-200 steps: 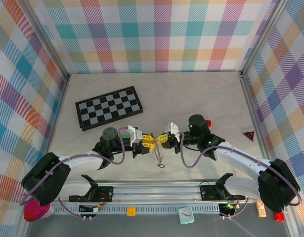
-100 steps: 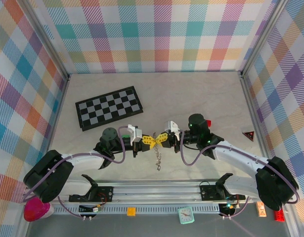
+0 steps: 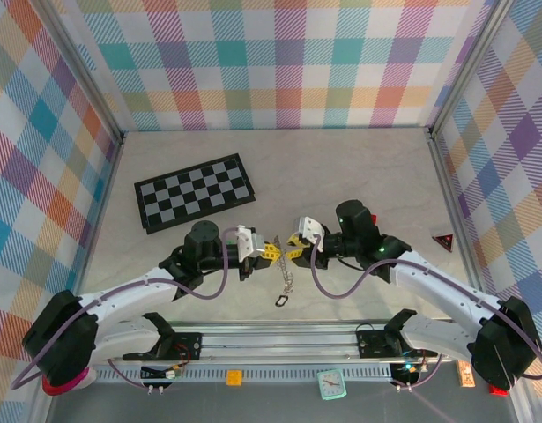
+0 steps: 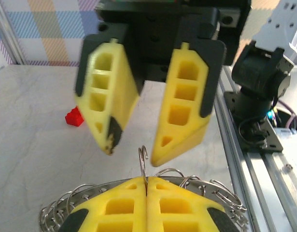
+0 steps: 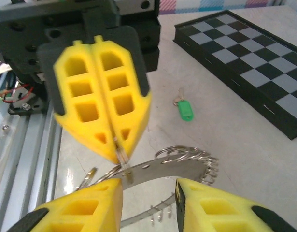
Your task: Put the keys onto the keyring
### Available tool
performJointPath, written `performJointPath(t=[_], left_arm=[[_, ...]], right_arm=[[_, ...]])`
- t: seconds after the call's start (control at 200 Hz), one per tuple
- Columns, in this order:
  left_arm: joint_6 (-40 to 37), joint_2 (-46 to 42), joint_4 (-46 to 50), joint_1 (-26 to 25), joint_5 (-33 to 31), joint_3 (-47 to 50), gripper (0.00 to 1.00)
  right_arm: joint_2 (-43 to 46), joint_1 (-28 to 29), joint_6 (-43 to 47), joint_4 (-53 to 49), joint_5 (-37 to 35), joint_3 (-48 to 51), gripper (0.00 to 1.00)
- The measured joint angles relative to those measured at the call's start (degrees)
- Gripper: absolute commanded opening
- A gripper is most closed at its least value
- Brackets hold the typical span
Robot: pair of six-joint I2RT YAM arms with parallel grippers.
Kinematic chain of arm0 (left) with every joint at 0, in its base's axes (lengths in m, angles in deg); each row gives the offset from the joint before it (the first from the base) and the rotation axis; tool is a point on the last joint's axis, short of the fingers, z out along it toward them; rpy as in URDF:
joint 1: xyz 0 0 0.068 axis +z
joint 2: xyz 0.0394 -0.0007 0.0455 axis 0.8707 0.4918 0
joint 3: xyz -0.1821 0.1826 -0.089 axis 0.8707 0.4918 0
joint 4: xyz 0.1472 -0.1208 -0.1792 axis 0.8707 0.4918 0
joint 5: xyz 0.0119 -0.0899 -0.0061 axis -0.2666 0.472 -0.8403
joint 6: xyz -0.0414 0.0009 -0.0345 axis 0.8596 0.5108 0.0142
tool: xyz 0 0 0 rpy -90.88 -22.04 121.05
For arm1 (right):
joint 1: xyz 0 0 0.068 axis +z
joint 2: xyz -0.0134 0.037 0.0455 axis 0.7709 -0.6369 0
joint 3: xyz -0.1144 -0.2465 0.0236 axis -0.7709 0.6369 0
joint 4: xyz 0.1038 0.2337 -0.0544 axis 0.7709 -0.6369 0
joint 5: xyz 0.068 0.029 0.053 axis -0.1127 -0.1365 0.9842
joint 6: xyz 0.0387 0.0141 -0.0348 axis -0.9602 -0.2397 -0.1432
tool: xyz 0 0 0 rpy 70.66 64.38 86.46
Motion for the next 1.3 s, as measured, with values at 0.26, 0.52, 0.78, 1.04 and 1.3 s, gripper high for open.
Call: performJointPath(t=[0.26,0.52,0.78,1.04,1.3], left_arm=[[-8.2,-0.2,14.7,-2.1,-4.3,-3.1,0.00],[-10.5,-0.5,18.9,-2.1,-5.4,-3.7,0.00],[-11.0,-0.5,19.2,-2.1,-5.3,-3.7,0.00],[-11.2,-0.5,19.2,-2.1,-5.2,-3.7,0.00],[-11.2,-0.5,19.1,-2.2,-5.1,-3.7,0.00]], right_arm=[[-1.8,1.9,4.3,-8.0,-0.6,-3.8,0.31],[-3.4,2.7,6.6,-11.0,0.8,-4.6,0.36],[-7.2,3.3,7.1,-9.8,1.2,-4.6,0.32],[-9.0,3.6,7.1,-7.8,1.7,-4.6,0.22],[-9.9,4.3,7.3,-7.5,1.6,-4.6,0.19]])
